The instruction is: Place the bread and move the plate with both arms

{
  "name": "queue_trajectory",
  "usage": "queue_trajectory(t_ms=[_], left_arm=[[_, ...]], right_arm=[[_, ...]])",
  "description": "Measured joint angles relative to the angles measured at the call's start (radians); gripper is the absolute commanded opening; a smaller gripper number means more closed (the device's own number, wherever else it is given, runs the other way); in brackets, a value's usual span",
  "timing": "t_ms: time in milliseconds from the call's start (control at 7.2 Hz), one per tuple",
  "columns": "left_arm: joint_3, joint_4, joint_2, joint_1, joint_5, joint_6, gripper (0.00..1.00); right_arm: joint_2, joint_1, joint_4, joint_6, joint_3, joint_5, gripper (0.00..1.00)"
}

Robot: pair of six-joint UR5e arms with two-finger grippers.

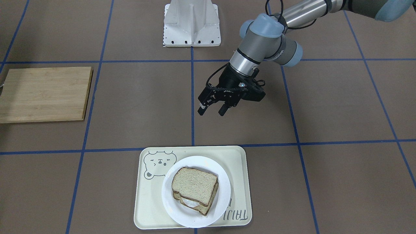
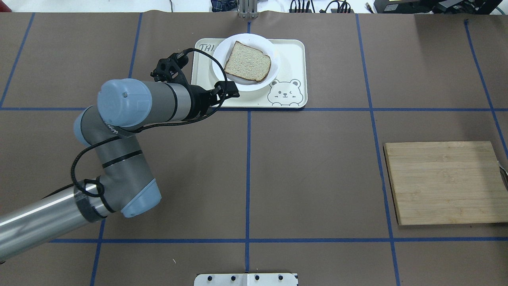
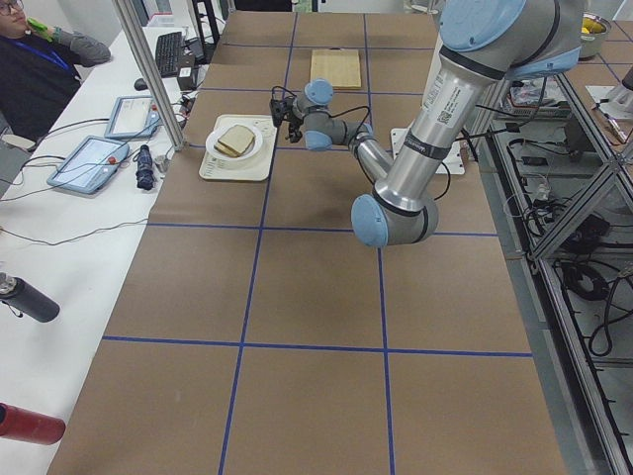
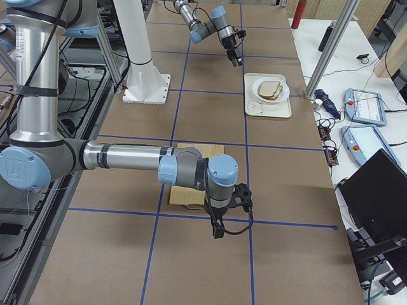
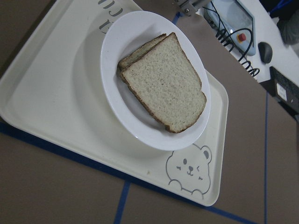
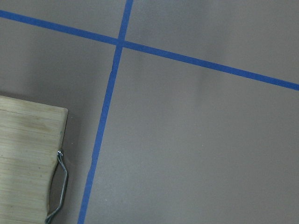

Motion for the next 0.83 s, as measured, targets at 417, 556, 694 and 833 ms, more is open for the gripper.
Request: queue_trajectory(t_ms=[417,556,694,833], left_arm=[[-0.252,0.526,0.091,-0.084,-0.042,0.67,0.98],[-0.281,0.644,0.108,-0.143,-0.048,0.861,0.99],[-0.29,0.721,0.134,-0.222,-0.082,1.05,0.98],[-0.283,0.757,0.177,-0.329,-0.167,1.223,0.98]], right_arm=[[0.0,0.0,0.001,0.001,-0.001,0.002,1.0],[-0.001,0.0,0.001,0.001,-0.001,0.003,1.0],[-0.001,0.0,0.001,0.001,-0.001,0.003,1.0],[-0.002,0.0,0.001,0.001,-0.001,0.004,1.0]])
